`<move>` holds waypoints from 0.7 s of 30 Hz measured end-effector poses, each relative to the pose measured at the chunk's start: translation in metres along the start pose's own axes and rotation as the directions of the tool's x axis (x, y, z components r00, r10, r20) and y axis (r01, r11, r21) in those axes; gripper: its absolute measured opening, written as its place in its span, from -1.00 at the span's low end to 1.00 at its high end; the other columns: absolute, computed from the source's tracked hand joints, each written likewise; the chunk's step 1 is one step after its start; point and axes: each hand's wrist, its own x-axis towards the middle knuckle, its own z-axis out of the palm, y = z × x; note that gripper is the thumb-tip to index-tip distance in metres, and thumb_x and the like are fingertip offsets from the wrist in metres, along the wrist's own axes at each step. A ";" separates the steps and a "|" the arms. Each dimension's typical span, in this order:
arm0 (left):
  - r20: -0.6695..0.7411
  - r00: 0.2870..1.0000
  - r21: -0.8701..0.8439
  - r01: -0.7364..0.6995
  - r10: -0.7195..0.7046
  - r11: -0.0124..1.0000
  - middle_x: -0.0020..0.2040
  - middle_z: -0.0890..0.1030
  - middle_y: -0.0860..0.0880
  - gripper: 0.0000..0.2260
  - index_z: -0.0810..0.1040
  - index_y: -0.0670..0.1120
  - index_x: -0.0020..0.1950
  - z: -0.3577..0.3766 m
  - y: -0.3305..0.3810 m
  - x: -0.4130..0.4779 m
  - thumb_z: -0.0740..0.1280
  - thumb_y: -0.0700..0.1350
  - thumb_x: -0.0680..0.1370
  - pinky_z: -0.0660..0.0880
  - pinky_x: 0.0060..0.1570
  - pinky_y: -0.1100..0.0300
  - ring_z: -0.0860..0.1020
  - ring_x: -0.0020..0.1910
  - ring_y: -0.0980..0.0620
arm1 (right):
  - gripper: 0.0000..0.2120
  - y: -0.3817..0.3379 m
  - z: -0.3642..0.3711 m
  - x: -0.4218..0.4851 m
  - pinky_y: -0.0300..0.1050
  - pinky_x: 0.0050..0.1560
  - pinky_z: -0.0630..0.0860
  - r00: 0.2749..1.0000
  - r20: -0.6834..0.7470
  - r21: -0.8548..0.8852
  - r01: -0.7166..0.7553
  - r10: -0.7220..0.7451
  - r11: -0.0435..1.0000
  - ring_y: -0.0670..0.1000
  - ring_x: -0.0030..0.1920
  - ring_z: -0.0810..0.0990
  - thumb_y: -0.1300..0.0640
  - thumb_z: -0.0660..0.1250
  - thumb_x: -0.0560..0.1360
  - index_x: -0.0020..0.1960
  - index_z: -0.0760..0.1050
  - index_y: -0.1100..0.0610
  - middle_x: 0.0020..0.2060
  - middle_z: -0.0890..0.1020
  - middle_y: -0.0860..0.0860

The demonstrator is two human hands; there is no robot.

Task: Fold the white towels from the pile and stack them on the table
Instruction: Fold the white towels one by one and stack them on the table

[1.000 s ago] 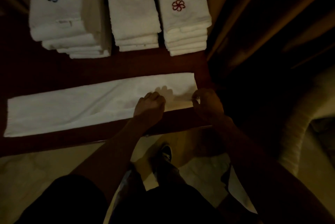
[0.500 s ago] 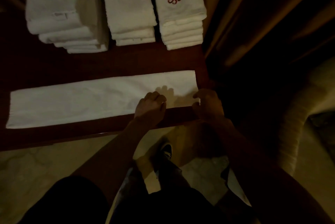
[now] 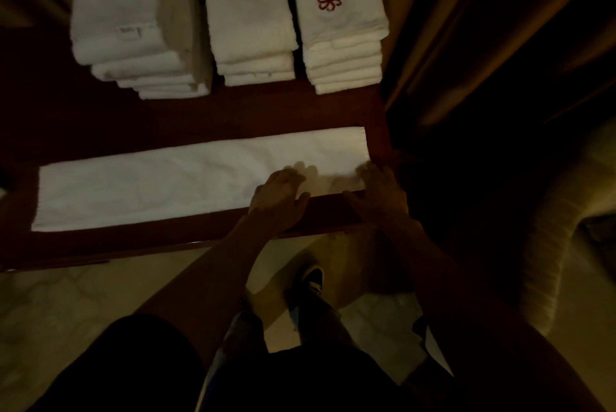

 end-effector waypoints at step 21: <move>-0.253 0.845 -0.016 0.484 -0.472 0.875 0.41 0.45 -0.11 -0.56 0.40 -0.08 0.44 -0.133 -0.227 -0.130 0.25 0.09 0.61 0.43 0.28 -0.17 0.41 0.39 -0.11 | -0.41 -0.321 0.063 -0.004 0.09 0.38 0.38 0.838 0.013 -0.092 0.545 -0.546 0.833 0.11 0.51 0.24 -0.11 0.33 0.56 0.52 0.31 0.06 0.51 0.35 0.00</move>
